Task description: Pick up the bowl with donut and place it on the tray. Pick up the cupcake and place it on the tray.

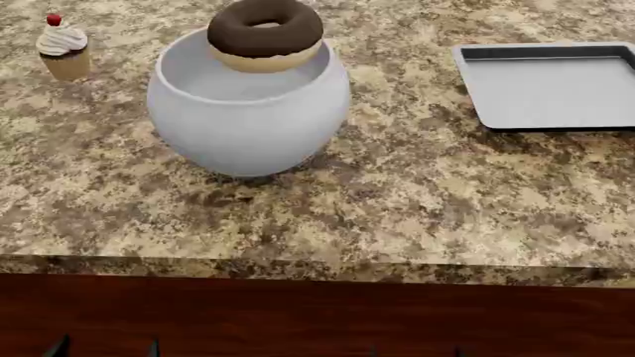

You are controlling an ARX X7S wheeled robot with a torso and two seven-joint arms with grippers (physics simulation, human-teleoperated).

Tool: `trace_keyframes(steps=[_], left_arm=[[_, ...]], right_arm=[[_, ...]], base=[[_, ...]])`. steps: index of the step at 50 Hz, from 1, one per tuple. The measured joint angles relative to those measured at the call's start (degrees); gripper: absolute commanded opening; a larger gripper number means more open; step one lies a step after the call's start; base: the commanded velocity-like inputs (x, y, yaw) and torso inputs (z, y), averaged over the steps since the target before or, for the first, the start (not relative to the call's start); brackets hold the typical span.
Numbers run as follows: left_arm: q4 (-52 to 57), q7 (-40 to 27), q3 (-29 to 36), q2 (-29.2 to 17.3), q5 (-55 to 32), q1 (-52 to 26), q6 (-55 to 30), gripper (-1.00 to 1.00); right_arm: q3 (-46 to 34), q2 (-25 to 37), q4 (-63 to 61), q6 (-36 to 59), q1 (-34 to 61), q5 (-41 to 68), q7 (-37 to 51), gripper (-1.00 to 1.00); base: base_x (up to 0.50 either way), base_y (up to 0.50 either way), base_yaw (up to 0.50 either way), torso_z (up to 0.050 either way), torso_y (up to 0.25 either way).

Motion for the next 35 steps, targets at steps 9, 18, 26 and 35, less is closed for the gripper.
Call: trace_keyframes(steps=[9,18,26,35], left_arm=[[0.2,-0.6,1.5,-0.7,-1.2,-0.1,-0.8,1.0],[2.6,-1.9,3.9,-2.1,-0.3,0.6,-2.5,1.0],[6.3,-2.6,5.1,-3.2,-0.5,0.4,-6.2,1.0],[9.6,-3.6,5.0,-3.5,1.4,0.5,-9.0,1.0]], right_arm=[[-1.4,1.3,-0.7,0.1,-0.2,0.9,1.4,1.0],[-3.4,2.4,-2.3,0.5,-0.9,0.4,3.1,1.0],[-4.7,3.3,-6.6,2.7,-1.4,0.4,4.2,1.0],[-4.9,3.4,-11.0,4.3,-2.6,0.3,3.9,1.0]], base=[[0.0,0.0,0.0,0.0,0.0],[0.0,0.0,0.0,0.0,0.0],[0.0,0.0,0.0,0.0,0.0],[0.0,0.0,0.0,0.0,0.0]])
